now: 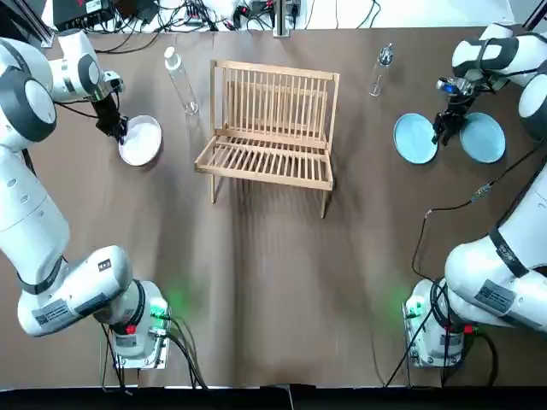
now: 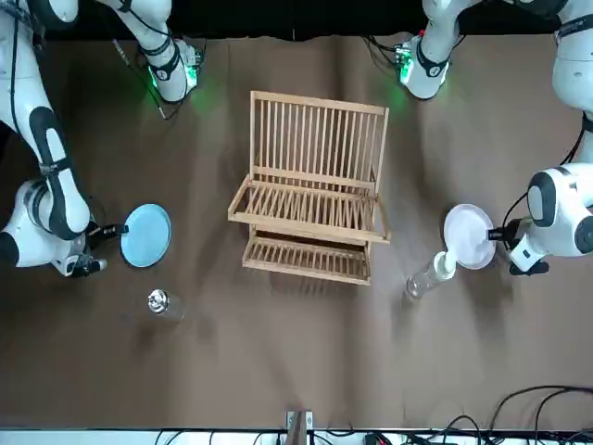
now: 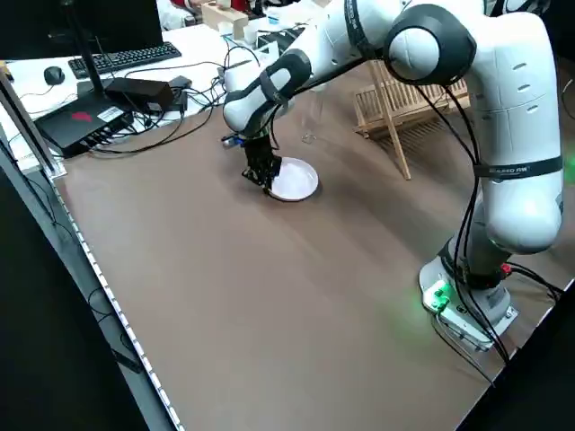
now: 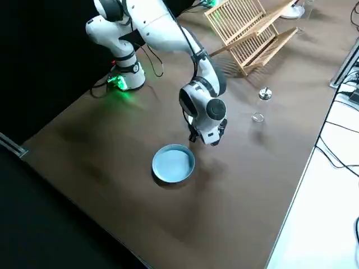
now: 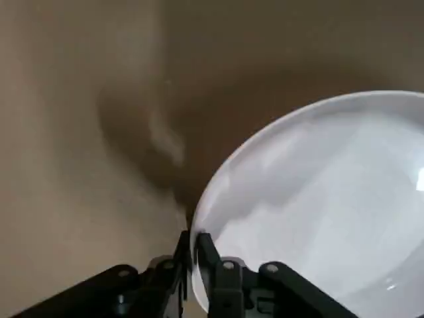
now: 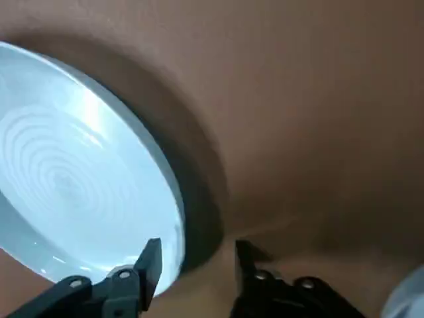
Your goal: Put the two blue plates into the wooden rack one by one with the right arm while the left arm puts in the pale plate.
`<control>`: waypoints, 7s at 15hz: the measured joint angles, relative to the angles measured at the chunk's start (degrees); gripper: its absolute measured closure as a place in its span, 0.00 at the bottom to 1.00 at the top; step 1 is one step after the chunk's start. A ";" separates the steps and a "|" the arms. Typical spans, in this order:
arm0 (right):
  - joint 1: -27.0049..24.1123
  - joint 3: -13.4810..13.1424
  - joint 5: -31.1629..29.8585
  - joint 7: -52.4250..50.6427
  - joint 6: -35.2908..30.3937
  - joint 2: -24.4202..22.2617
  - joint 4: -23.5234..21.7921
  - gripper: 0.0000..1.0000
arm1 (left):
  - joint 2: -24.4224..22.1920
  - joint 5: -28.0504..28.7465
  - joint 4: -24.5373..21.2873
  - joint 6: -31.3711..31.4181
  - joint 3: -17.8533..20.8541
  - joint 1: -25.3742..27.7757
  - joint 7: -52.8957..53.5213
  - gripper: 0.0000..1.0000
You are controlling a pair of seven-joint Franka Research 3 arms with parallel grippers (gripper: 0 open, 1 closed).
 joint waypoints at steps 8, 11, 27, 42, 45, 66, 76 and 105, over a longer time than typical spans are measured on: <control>-1.09 -0.03 6.15 -6.66 -1.32 1.18 0.61 0.98 | -9.60 0.00 1.43 -14.78 -5.64 -0.01 -3.24 0.96; -1.14 -0.01 6.17 -6.87 -3.04 1.38 0.82 0.98 | -14.95 -0.05 1.45 -23.89 -7.07 0.02 -3.23 0.97; 8.92 1.12 10.45 34.20 -62.89 -15.44 7.80 0.98 | -25.16 -29.16 -0.87 -55.16 -19.71 -1.62 -23.73 0.97; 34.51 1.46 42.34 79.08 -45.64 -22.69 -1.99 0.98 | -16.11 -37.45 -0.79 -44.17 -20.39 -12.72 -41.79 0.94; 37.58 1.44 43.58 79.93 -40.34 -20.71 -2.31 0.98 | -14.74 -37.66 0.95 -43.64 -20.39 -13.62 -43.91 0.91; 32.46 0.07 41.25 73.36 -40.43 -16.44 0.01 0.77 | -22.55 -6.60 20.84 -43.90 -20.16 -8.79 -20.95 0.00; 5.91 -0.78 7.08 34.37 -37.15 -18.24 6.58 0.74 | -26.47 -3.51 21.31 -41.17 -20.03 -8.26 -18.91 0.00; -18.11 -1.99 -11.16 4.07 12.59 3.53 8.94 0.65 | -35.69 -7.29 15.67 -37.45 2.39 -24.17 -15.07 0.00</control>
